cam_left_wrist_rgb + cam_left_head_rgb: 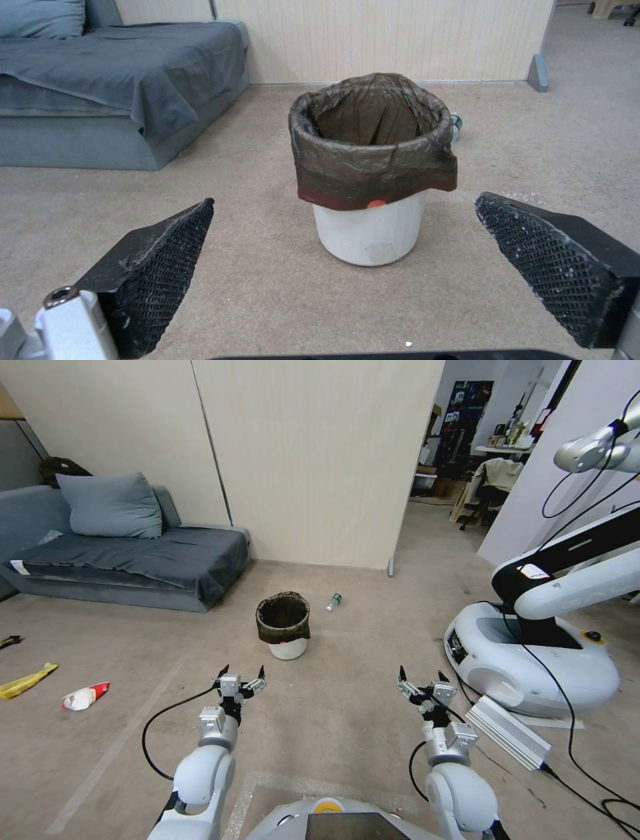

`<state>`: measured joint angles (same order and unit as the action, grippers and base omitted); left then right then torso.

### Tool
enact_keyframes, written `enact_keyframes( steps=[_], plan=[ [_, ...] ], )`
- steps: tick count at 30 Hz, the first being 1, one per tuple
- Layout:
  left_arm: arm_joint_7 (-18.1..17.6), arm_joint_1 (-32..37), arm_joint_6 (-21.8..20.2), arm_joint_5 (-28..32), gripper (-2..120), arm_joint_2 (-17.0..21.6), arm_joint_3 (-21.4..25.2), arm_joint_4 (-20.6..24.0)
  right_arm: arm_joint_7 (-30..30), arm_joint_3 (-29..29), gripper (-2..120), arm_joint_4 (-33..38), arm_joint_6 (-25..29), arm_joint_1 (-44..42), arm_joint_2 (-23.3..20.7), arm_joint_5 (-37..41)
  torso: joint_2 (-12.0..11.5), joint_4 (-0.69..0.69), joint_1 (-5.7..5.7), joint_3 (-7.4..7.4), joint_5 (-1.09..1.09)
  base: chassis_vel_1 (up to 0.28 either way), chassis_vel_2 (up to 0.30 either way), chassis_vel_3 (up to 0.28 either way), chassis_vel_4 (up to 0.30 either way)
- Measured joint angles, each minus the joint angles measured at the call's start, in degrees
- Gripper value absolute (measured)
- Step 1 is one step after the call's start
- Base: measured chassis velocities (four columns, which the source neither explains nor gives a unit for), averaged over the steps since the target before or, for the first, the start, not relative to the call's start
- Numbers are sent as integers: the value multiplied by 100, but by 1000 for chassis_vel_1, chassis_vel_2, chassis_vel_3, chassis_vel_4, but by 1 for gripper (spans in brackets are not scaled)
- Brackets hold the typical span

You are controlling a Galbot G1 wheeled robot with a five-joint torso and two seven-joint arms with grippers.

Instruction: Pick up the trash bin, then pick up the garbage from the floor and place it into the trash bin.

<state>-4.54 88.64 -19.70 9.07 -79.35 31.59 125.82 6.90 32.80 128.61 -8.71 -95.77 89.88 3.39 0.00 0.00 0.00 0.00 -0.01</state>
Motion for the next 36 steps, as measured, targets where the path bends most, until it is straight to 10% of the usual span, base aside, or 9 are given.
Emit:
enact_keyframes(
  steps=[17,36],
  plan=[
    [-626,-94,-2221,928,100,730,-10,1208,-75,119,100,-118,77,148,-116,78,0,1,0,0,2,0,0,0,0],
    [-629,-119,-2276,913,100,693,-53,1250,-138,103,100,-233,118,180,-127,103,0,0,0,0,1,-59,58,61,-58]
  ],
)
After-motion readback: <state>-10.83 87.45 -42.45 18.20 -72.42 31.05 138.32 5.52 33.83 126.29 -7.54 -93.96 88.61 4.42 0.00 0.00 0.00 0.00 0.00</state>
